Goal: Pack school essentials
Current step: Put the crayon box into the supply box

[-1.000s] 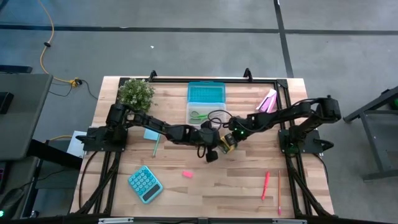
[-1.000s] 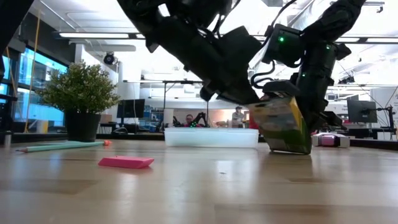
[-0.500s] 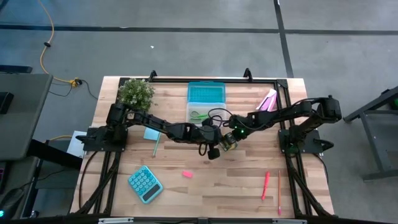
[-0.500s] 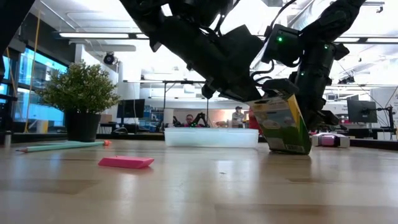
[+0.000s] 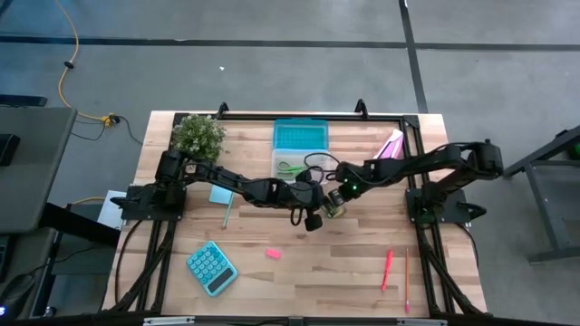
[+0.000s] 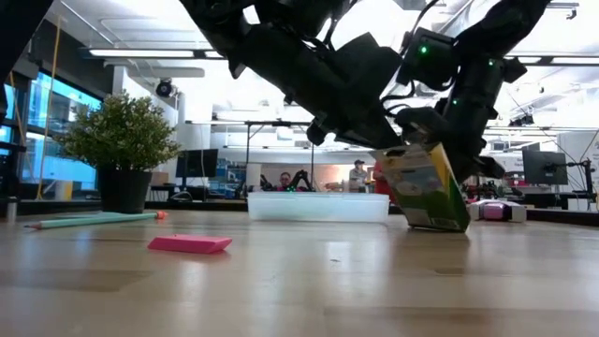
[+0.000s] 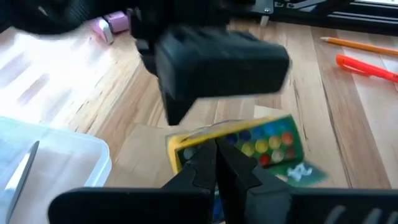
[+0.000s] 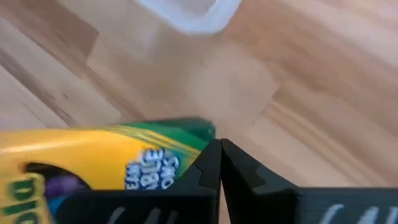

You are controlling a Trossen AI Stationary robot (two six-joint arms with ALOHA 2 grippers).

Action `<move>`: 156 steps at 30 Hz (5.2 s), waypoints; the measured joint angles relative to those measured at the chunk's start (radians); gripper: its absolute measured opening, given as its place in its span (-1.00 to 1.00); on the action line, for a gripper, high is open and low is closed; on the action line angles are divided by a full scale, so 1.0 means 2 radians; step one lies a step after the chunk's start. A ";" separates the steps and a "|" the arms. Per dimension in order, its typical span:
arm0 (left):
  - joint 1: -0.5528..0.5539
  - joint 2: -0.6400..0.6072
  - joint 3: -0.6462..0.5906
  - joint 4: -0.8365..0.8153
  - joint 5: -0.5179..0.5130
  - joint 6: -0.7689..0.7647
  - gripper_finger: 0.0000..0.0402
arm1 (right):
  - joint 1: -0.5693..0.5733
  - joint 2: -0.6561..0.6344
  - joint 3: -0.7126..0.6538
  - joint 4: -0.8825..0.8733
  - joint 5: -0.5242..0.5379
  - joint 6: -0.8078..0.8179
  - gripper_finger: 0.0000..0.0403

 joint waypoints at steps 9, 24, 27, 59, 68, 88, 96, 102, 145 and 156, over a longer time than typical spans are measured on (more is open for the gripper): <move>0.010 0.004 0.000 0.022 -0.003 0.000 -1.00 | -0.024 -0.044 0.000 -0.021 0.008 -0.017 -1.00; -0.012 0.019 -0.001 -0.119 0.052 0.013 -1.00 | -0.032 -0.026 -0.073 0.011 -0.020 -0.014 -1.00; -0.014 0.030 -0.001 -0.111 0.053 0.004 -1.00 | -0.030 -0.027 -0.080 0.026 -0.019 -0.002 -1.00; -0.005 0.050 -0.001 -0.046 0.070 0.000 -1.00 | 0.016 -0.014 -0.081 0.078 -0.042 0.075 -1.00; -0.007 0.046 0.046 -0.057 0.075 0.008 -1.00 | 0.016 -0.014 -0.082 0.085 -0.040 0.076 -1.00; -0.003 0.045 0.099 -0.069 0.041 0.069 -1.00 | 0.016 -0.014 -0.081 0.141 -0.053 0.094 -1.00; 0.005 0.045 0.099 -0.070 0.033 0.069 -1.00 | -0.002 -0.026 -0.081 0.131 -0.036 0.079 -1.00; 0.012 0.045 0.098 -0.067 0.033 0.069 -1.00 | -0.019 -0.047 -0.081 0.119 -0.038 0.066 -1.00; -0.019 -0.024 -0.021 -0.082 0.072 0.005 -1.00 | -0.062 -0.039 -0.081 0.103 -0.071 -0.023 -1.00; -0.077 -0.026 -0.101 -0.001 0.063 -0.106 -1.00 | -0.033 0.027 -0.080 0.154 -0.079 -0.017 -1.00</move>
